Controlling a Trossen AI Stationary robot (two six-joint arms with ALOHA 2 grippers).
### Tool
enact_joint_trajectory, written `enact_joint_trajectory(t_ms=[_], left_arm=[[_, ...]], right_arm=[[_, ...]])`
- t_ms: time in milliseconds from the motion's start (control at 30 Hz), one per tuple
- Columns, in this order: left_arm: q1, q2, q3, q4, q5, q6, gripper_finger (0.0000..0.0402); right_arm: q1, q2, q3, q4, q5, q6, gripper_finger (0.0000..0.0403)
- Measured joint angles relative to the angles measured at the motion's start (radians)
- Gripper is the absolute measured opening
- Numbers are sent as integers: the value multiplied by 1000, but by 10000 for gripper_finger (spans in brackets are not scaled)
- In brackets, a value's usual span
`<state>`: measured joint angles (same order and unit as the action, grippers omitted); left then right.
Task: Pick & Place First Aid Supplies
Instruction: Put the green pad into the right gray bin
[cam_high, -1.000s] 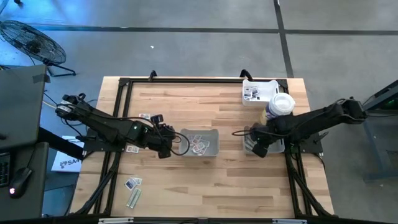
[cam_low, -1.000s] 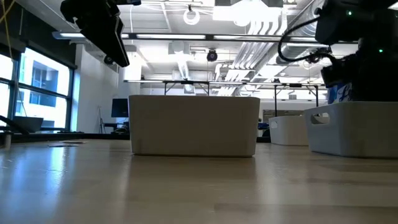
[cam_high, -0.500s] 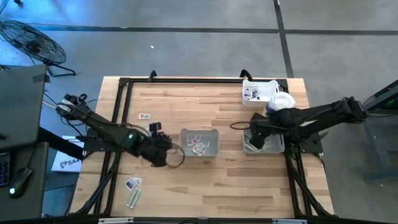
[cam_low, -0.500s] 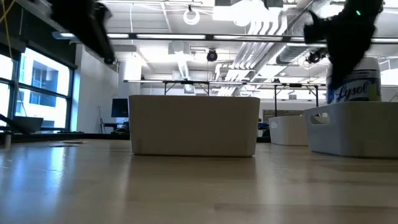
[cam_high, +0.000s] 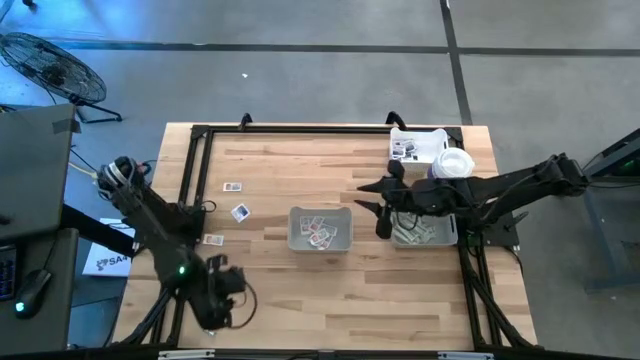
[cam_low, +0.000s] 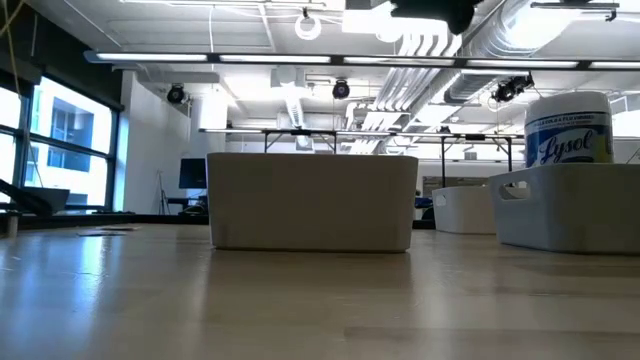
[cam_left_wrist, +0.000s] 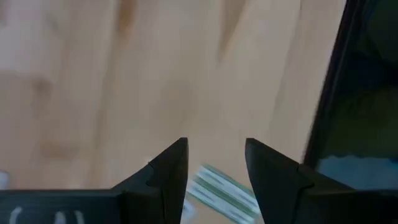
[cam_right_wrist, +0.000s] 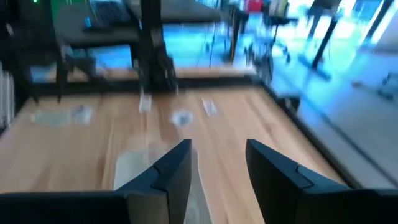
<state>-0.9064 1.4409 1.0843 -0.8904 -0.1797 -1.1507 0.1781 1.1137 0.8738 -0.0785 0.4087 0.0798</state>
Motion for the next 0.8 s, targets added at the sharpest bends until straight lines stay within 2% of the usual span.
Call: enact_joint_trajectory(t_ms=[100,200,333,467,633,800], left_arm=[[-54,51,0,57,52,-150,156],[-107,117,0,109,89,-190,156],[-166,204,0,161,125,-154,156],[-208,267,-1,223,189,-50,156],[-243,301,-1,269,193,41,156],[-246,305,0,262,181,22,156]], right_arm=[[0,0,-25,105,3,-33,146],[0,0,-38,124,2,-36,145],[0,0,-41,113,1,-21,142],[0,0,-41,113,1,14,142],[0,0,-41,113,3,26,142],[-1,0,-41,112,8,43,142]])
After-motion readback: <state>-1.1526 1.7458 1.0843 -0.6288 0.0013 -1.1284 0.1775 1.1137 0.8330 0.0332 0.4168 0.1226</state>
